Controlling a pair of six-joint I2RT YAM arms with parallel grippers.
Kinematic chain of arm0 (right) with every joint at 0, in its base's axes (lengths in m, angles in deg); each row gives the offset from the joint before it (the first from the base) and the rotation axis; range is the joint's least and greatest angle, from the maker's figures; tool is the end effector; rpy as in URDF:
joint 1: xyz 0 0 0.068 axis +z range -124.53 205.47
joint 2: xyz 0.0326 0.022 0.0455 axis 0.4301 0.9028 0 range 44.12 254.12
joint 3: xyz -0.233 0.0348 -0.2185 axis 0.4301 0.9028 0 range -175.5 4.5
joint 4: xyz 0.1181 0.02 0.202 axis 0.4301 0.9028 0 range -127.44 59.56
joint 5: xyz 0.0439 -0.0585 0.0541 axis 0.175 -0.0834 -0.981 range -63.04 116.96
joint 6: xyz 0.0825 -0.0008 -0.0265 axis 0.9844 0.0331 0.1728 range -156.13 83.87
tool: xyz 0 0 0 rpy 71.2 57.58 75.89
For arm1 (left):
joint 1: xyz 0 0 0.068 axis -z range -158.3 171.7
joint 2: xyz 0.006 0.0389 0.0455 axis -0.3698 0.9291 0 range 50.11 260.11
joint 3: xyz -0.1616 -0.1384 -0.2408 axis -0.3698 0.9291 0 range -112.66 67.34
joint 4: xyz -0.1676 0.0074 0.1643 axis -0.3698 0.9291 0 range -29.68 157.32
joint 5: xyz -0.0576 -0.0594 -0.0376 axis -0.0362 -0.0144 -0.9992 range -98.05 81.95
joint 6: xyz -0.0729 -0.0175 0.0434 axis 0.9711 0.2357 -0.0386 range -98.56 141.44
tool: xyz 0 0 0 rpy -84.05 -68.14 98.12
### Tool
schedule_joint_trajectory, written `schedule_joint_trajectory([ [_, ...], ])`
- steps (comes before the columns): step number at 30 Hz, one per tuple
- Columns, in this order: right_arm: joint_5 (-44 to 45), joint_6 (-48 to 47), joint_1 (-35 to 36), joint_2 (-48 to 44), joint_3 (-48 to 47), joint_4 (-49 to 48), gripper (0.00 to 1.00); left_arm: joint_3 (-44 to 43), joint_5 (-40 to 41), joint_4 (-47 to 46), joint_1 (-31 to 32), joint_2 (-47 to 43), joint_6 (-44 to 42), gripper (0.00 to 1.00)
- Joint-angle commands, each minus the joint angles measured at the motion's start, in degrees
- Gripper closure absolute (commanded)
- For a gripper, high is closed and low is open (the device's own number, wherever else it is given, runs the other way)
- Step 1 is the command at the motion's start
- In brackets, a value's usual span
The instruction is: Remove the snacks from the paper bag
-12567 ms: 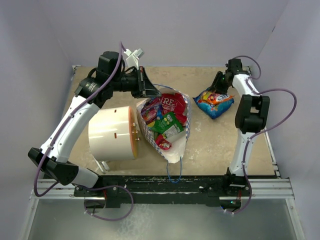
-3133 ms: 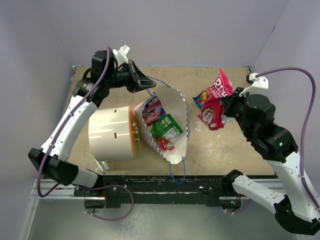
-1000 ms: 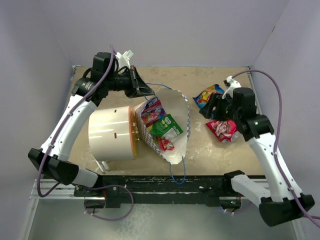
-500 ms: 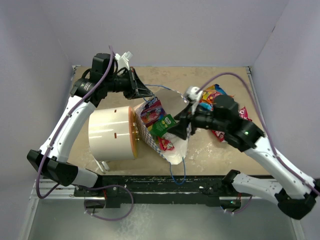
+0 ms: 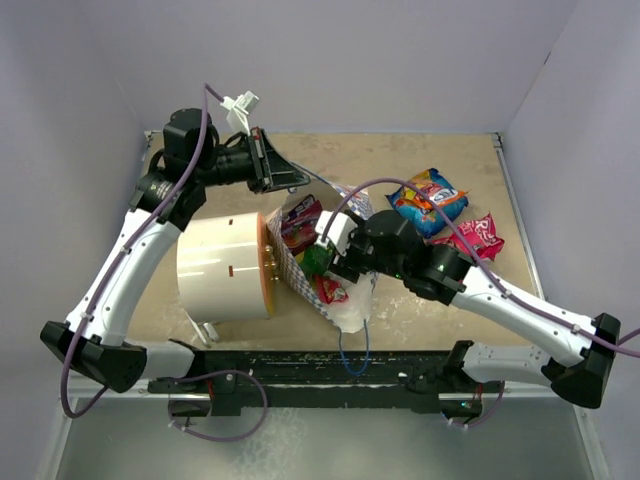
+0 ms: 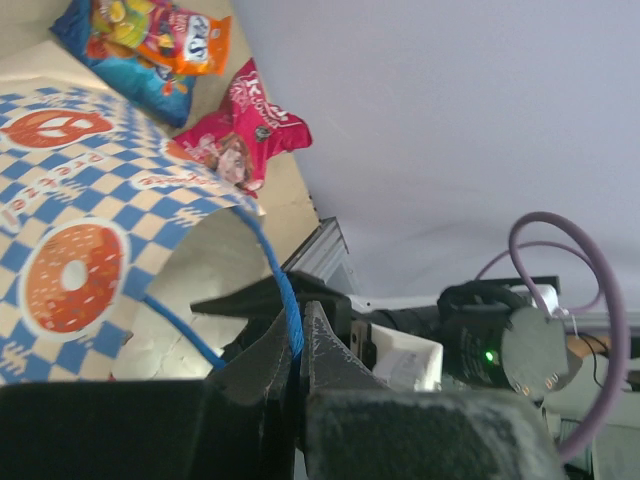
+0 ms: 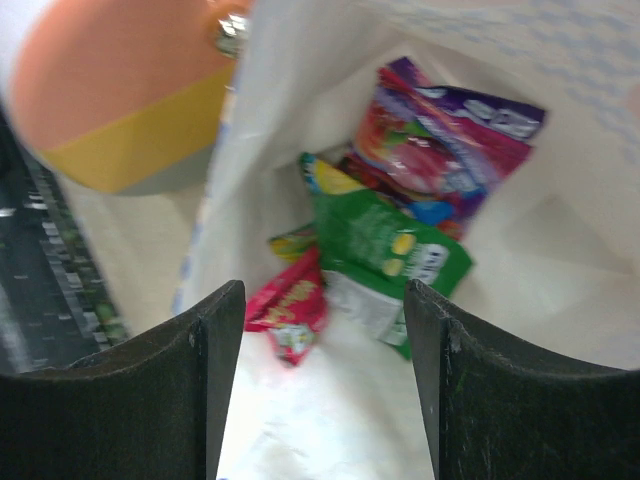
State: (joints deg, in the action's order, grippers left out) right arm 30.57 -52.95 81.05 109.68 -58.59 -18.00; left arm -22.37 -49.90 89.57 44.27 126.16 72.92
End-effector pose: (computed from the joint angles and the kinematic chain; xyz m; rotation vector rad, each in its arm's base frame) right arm 0.1444 0.2023 0.3937 -1.1304 1.6159 0.3833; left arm 0.2265 -0.1494 0.4924 0.0626 2.0765 -1.5210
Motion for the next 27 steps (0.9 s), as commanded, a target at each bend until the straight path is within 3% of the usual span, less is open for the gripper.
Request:
schedule_joint_trajectory([
  [1, 1.7, -19.02, 0.15, -1.95, 2.23, 3.13, 0.29, 1.42, -3.21, -9.11, -0.13, -2.52, 2.58, 1.0],
  [8, -5.39, -26.83, 0.23, -1.72, 2.4, 2.96, 0.25, 2.93, -3.83, -11.75, 0.9, -3.0, 3.4, 1.0],
  [13, -5.87, -29.94, 0.24, 2.52, 2.1, 0.69, 0.25, 3.1, -2.94, -10.38, 1.64, -4.05, 3.75, 1.0],
  [19, -9.08, -30.47, 0.0, 6.41, 3.18, -2.66, 0.25, 5.99, -2.29, -15.16, 1.73, -5.23, 9.21, 1.0],
  [23, -13.31, -35.44, -4.09, 6.25, 8.73, -7.22, 0.24, 5.62, -3.77, -17.07, 2.13, -4.62, 7.85, 1.0],
  [27, -17.1, -35.95, -6.8, 6.34, 7.71, -6.56, 0.21, 2.16, -5.19, -13.24, 2.26, -2.23, 6.09, 1.0],
])
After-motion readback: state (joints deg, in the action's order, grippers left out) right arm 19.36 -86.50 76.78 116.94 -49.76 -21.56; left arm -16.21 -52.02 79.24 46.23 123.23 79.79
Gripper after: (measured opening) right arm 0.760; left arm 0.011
